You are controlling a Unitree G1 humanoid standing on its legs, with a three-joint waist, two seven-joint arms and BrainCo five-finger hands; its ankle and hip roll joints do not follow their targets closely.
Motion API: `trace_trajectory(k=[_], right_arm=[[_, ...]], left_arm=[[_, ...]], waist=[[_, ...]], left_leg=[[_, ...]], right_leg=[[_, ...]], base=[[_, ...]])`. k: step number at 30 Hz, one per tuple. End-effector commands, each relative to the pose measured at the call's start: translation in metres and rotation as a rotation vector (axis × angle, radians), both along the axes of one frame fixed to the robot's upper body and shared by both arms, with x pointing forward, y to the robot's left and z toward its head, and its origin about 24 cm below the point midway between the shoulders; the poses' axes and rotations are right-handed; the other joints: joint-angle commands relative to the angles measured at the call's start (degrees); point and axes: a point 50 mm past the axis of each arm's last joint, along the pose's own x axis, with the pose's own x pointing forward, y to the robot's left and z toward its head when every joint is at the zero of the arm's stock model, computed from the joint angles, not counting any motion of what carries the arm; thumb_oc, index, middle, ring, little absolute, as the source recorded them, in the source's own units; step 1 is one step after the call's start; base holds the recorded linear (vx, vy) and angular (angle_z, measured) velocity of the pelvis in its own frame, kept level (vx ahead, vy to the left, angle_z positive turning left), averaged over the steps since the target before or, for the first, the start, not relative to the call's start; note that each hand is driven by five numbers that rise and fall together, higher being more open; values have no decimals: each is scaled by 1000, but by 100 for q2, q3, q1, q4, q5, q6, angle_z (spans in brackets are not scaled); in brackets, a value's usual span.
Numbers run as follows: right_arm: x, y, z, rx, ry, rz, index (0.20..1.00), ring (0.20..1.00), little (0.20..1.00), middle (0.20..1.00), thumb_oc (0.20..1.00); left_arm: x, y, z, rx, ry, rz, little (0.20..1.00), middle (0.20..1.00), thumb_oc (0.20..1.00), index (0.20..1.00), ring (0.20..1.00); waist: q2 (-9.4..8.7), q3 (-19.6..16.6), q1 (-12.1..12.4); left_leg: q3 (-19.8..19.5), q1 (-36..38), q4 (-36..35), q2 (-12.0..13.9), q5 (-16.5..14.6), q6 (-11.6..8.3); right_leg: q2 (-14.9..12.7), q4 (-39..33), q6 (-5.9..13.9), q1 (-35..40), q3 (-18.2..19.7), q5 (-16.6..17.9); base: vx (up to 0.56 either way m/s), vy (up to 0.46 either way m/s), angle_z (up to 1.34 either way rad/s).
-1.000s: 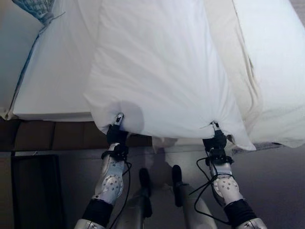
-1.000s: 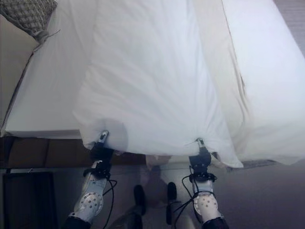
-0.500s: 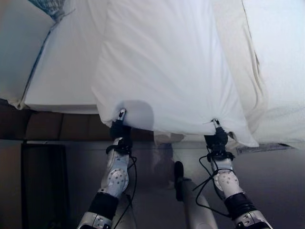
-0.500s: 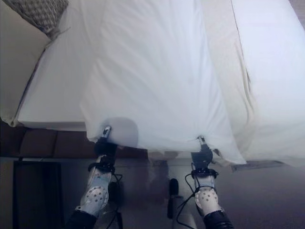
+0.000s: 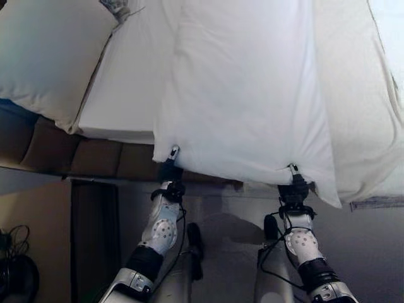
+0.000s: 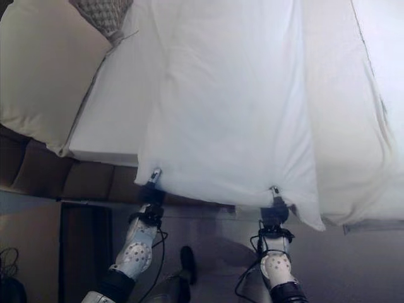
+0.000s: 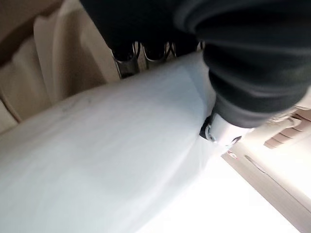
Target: Make the bed
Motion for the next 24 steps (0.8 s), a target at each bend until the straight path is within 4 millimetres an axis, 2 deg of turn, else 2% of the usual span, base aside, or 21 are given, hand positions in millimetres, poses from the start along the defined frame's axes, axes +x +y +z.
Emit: trace_trajectory(k=[1, 2, 4, 6, 9, 10, 12, 13, 15, 17, 18, 19, 24], right_arm=[[-16, -5, -21, -78, 69, 20, 200, 200, 200, 200, 200], [-16, -2, -27, -86, 102, 33, 200, 200, 200, 200, 200], [-17, 1, -37, -129, 161, 60, 200, 200, 200, 200, 200], [-19, 3, -50, -188, 225, 107, 200, 200, 200, 200, 200], [-18, 2, -57, -251, 281, 120, 200, 200, 200, 200, 200], [-24, -3, -74, -296, 398, 122, 200, 200, 200, 200, 200], [-30, -8, -89, -331, 506, 123, 200, 200, 200, 200, 200], [-29, -8, -88, -332, 503, 124, 200, 200, 200, 200, 200], [-40, -11, -108, -439, 668, 175, 200, 200, 200, 200, 200], [-50, -14, -120, -457, 759, 196, 200, 200, 200, 200, 200], [-49, -14, -119, -458, 756, 197, 200, 200, 200, 200, 200], [-61, -16, -131, -494, 847, 242, 200, 200, 200, 200, 200], [-73, -11, -142, -510, 903, 363, 200, 200, 200, 200, 200]], left_arm=[[-16, 41, -7, 22, 15, 231, 200, 200, 200, 200, 200], [-17, 41, -13, -11, 45, 251, 200, 200, 200, 200, 200], [-18, 46, -26, -27, 117, 313, 200, 200, 200, 200, 200], [-20, 50, -40, -51, 187, 361, 200, 200, 200, 200, 200], [-21, 48, -51, -106, 247, 388, 200, 200, 200, 200, 200], [-24, 44, -74, -92, 384, 391, 200, 200, 200, 200, 200], [-27, 43, -92, -106, 505, 425, 200, 200, 200, 200, 200], [-26, 44, -91, -107, 502, 426, 200, 200, 200, 200, 200], [-30, 45, -110, -119, 667, 478, 200, 200, 200, 200, 200], [-37, 51, -121, -154, 759, 526, 200, 200, 200, 200, 200], [-36, 52, -120, -156, 757, 526, 200, 200, 200, 200, 200], [-44, 56, -130, -121, 837, 542, 200, 200, 200, 200, 200], [-52, 66, -136, -91, 932, 584, 200, 200, 200, 200, 200]], waist=[[-17, -113, 46], [-19, -69, 53], [-24, -28, 121], [2, 4, 178], [30, 19, 218], [37, -4, 177], [27, 1, 168], [23, -5, 165], [39, 29, 157], [55, 10, 150], [52, 7, 141], [71, -5, 149], [74, -5, 123]], left_leg=[[48, 164, -872, -205, 379, -77], [78, 208, -954, -239, 393, -75], [197, 277, -951, -266, 335, -80], [266, 261, -903, -254, 315, -73], [354, 214, -893, -215, 343, -79], [403, 157, -929, -157, 406, -131], [406, 117, -949, -112, 471, -187], [410, 90, -955, -115, 494, -184], [360, 83, -1056, -61, 632, -286], [341, 75, -1133, -17, 708, -347], [342, 49, -1145, -20, 738, -343], [333, 73, -1172, 27, 741, -375], [341, 23, -1138, 84, 764, -389]], right_leg=[[834, -673, -110, 118, -354, 48], [960, -591, -116, 49, -306, 11], [889, -814, -71, 165, -401, 52], [855, -925, -25, 210, -296, 120], [831, -958, 6, 164, -280, 204], [868, -1089, 0, 213, -255, 216], [924, -1101, -26, 222, -263, 190], [922, -1113, -30, 197, -260, 213], [1015, -1069, -76, 187, -296, 150], [1049, -1112, -94, 191, -351, 127], [1048, -1128, -100, 168, -353, 155], [1073, -1140, -99, 213, -413, 112], [1107, -1058, -141, 149, -439, 90]], base=[[-17, 107, -26], [4, 103, -11], [11, 111, -23], [-10, 39, -38], [-13, -35, -12], [-12, -144, 0], [-22, -146, -2], [-20, -97, -1], [-22, -175, -2], [1, -147, 0], [36, -128, 3], [8, -81, 5], [19, -63, 1]])
